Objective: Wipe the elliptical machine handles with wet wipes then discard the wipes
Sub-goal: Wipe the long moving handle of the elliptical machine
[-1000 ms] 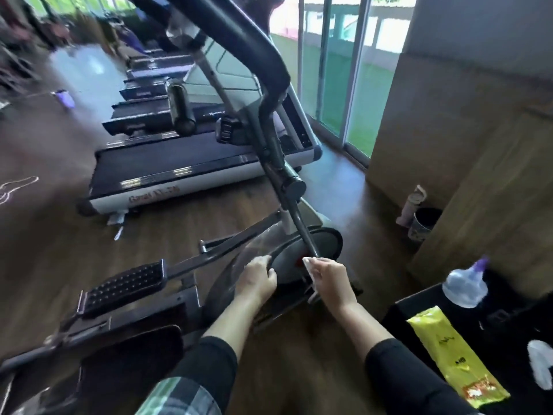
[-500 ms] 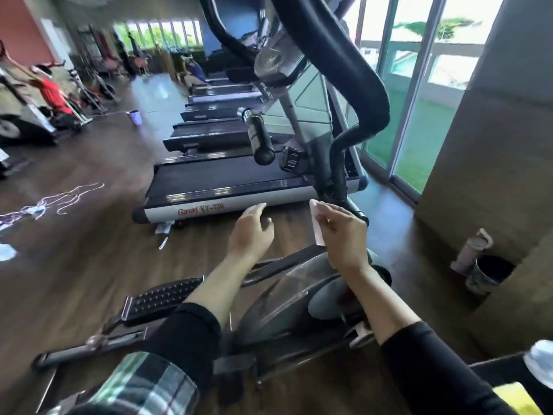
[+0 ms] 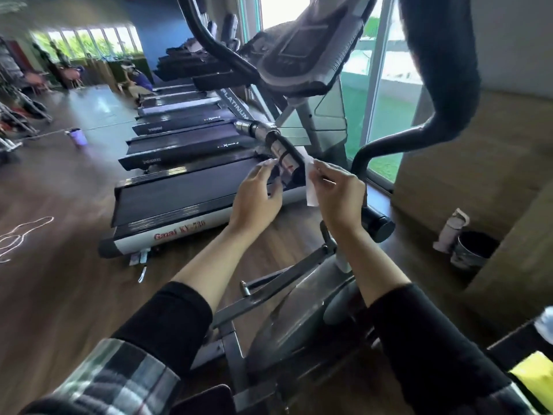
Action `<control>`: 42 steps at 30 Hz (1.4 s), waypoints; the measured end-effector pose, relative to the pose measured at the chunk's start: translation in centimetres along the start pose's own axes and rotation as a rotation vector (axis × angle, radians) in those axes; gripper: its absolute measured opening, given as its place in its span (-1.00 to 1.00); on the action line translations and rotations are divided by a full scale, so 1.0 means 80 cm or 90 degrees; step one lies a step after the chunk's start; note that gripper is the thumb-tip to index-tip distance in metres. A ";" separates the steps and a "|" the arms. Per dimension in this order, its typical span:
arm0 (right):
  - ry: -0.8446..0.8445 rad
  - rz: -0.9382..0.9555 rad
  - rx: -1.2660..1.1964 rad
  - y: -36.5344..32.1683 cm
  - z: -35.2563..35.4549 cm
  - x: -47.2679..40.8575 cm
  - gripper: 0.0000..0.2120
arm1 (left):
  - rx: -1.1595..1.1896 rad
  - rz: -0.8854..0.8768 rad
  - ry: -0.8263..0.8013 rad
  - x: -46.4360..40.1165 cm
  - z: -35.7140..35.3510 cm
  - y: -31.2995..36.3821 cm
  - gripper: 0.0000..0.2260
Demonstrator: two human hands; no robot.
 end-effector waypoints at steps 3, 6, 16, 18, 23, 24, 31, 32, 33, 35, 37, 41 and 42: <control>-0.001 0.032 0.027 0.004 -0.016 0.000 -0.81 | 0.023 -0.037 0.001 -0.019 -0.005 -0.006 -0.63; -0.007 0.026 0.061 0.015 -0.026 -0.002 -0.81 | 0.052 -0.051 0.003 -0.035 -0.012 -0.015 -0.65; -0.035 -0.106 0.036 0.013 -0.022 -0.024 -0.80 | 0.107 -0.139 0.015 -0.070 -0.043 -0.041 -0.70; -0.012 -0.100 0.043 0.011 -0.017 -0.016 -0.80 | 0.130 -0.139 0.017 -0.073 -0.048 -0.044 -0.70; -0.050 -0.178 0.104 0.013 -0.030 -0.045 -0.74 | 0.162 -0.179 -0.015 -0.085 -0.053 -0.051 -0.68; -0.059 -0.194 0.104 0.013 -0.033 -0.050 -0.71 | 0.164 -0.189 -0.019 -0.089 -0.052 -0.053 -0.67; -0.030 -0.171 0.151 -0.012 -0.023 -0.030 -0.88 | 0.190 -0.291 -0.071 -0.113 -0.050 -0.068 -0.70; -0.021 -0.174 0.168 -0.014 -0.026 -0.033 -0.89 | 0.192 -0.307 -0.066 -0.115 -0.050 -0.070 -0.71; -0.017 -0.180 0.188 -0.016 -0.032 -0.039 -0.88 | 0.193 -0.315 -0.064 -0.118 -0.051 -0.072 -0.70; -0.015 -0.200 0.217 -0.016 -0.046 -0.052 -0.85 | 0.201 -0.325 -0.072 -0.124 -0.053 -0.075 -0.69; -0.005 -0.219 0.226 -0.017 -0.056 -0.058 -0.82 | 0.207 -0.346 -0.069 -0.127 -0.055 -0.077 -0.71; 0.026 -0.201 0.285 -0.023 -0.052 -0.041 -0.84 | 0.200 -0.395 -0.062 -0.124 -0.056 -0.077 -0.70; 0.033 -0.194 0.299 -0.025 -0.049 -0.035 -0.86 | 0.198 -0.395 -0.067 -0.122 -0.057 -0.077 -0.71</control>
Point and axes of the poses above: each hand's wrist, its own x-axis away from the middle knuckle, its own z-axis out of the back of the hand, y = z × x, the point moved 4 cm from there along -x, towards the middle knuckle, and after that the axes turned 7 degrees about -x, right-handed, at the moved point
